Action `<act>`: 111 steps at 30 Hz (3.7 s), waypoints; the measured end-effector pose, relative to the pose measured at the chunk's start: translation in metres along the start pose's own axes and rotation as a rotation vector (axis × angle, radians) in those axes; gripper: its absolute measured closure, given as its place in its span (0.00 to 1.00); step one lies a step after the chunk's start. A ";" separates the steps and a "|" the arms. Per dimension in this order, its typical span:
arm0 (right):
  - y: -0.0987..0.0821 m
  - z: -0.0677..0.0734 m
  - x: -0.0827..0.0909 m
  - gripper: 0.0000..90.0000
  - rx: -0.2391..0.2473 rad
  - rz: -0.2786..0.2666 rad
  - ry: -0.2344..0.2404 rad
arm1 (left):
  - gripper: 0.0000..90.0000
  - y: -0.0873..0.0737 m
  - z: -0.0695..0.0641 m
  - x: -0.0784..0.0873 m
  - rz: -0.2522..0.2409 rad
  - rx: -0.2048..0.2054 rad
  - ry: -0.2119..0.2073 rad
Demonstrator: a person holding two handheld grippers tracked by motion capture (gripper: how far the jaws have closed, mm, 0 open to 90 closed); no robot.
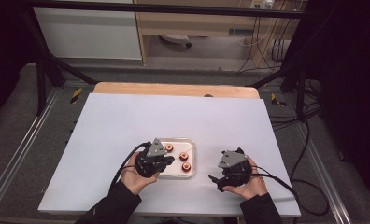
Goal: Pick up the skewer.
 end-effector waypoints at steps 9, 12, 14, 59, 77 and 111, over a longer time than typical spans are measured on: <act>0.012 0.001 -0.002 0.18 0.165 0.041 -0.020 | 0.98 0.011 -0.020 -0.014 0.051 -0.074 -0.055; 0.013 0.002 -0.003 0.25 0.208 0.048 -0.011 | 0.98 0.012 -0.024 -0.018 0.062 -0.085 -0.066; 0.013 0.002 -0.003 0.28 0.239 0.052 -0.008 | 0.98 0.013 -0.028 -0.021 0.069 -0.094 -0.080; 0.001 0.014 -0.009 0.98 0.800 0.061 0.124 | 0.98 0.016 -0.064 -0.039 0.128 -0.151 -0.195; 0.006 0.009 -0.009 0.99 1.006 0.125 0.083 | 0.74 0.008 -0.053 -0.042 0.305 -0.074 -0.200; 0.012 -0.013 -0.005 0.46 0.461 0.050 -0.034 | 0.98 -0.012 -0.048 -0.027 0.340 -0.070 -0.084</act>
Point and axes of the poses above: each handheld gripper's, and its own axes: x roughly backward along the jaws, y roughly out of its top, z roughly to its left, the point moved 10 cm from there along -x, roughly forward along the jaws, and after that the axes turned 9 degrees about -z, right-handed, at the moved point
